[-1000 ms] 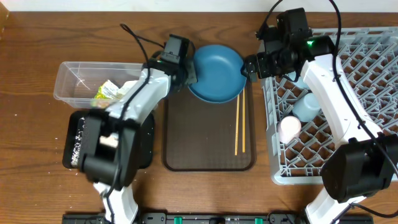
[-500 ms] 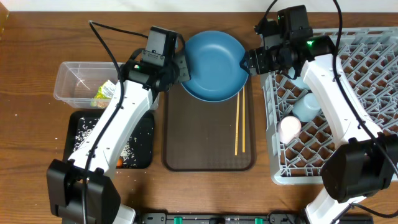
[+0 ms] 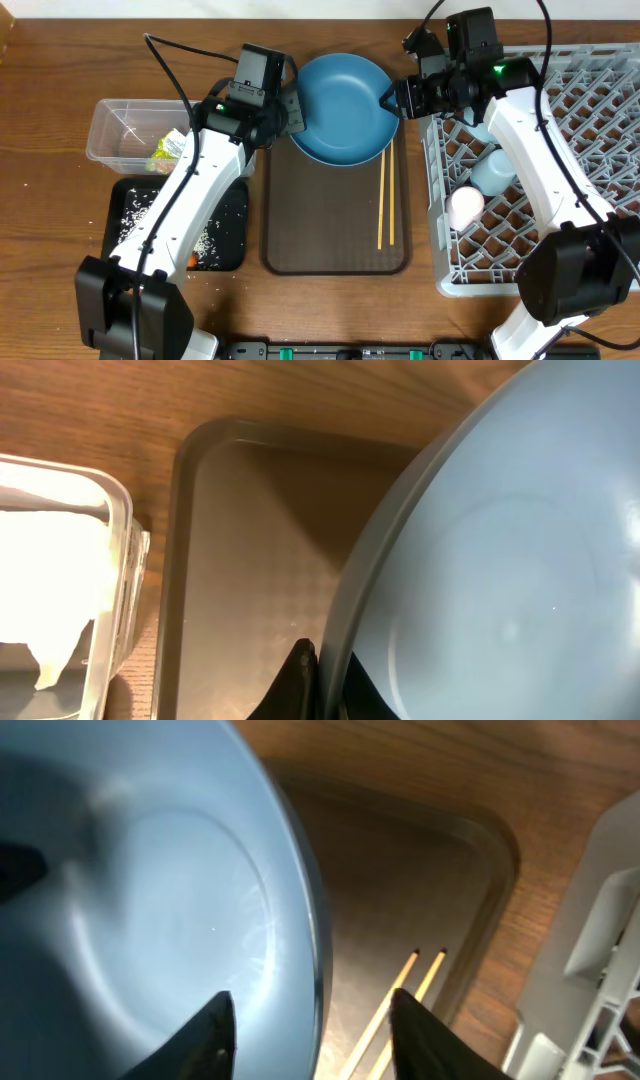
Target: Sort waste into correct bins and load items into the dishwasher rack
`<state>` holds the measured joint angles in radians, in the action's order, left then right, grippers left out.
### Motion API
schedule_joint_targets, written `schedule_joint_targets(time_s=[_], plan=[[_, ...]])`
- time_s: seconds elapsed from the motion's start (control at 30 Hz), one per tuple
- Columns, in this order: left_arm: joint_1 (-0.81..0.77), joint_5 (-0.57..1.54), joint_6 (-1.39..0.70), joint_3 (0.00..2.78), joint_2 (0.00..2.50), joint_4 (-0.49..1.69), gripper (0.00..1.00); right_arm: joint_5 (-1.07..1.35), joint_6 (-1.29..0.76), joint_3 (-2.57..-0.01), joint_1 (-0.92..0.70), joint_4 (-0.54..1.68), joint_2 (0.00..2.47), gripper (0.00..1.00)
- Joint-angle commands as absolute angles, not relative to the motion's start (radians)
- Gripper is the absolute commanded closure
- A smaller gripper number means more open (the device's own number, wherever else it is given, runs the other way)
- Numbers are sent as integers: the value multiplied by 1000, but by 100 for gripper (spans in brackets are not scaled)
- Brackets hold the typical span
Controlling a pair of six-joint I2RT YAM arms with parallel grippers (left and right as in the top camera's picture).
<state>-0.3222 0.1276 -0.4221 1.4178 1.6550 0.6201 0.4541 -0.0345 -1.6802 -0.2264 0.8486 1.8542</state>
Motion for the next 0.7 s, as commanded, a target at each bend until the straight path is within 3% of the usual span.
schedule_joint_targets(time_s=[0.0,0.67], plan=[[-324,131,-421,1421,1647,610,94,475,-56,-1682,-244,848,1846,61],[-324,131,-421,1421,1647,608,94,393,-75,-1652,-269,788,1859,67]])
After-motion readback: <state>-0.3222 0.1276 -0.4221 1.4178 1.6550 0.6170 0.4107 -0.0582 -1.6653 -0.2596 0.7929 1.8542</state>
